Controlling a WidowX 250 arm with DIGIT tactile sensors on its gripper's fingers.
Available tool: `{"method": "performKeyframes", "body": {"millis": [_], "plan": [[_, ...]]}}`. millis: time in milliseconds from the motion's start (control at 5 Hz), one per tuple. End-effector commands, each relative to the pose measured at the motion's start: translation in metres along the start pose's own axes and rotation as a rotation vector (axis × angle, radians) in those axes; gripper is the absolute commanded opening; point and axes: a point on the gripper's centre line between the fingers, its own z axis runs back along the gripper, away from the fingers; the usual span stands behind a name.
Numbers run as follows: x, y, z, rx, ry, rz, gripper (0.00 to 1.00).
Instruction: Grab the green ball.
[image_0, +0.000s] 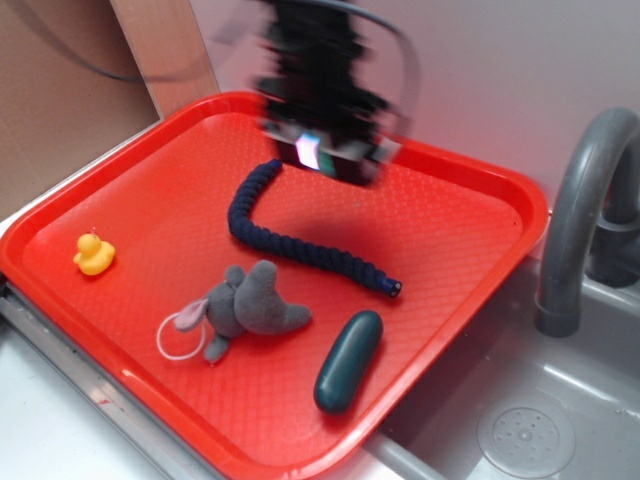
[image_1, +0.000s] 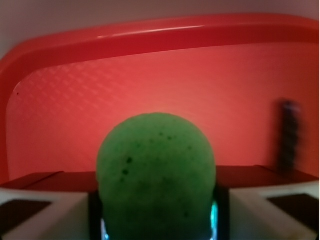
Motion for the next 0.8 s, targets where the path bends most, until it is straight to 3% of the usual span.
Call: {"method": "performKeyframes", "body": {"millis": [0,200,400,600], "plan": [[-0.028,0.051,0.089,-0.006,-0.161,0.132,0.00],[-0.038,0.064,0.109,0.023,-0.198,0.176,0.00],[-0.044,0.090,0.131,0.049,-0.276,0.293,0.00],[-0.038,0.092,0.124,0.037,-0.225,0.270,0.00]]}}
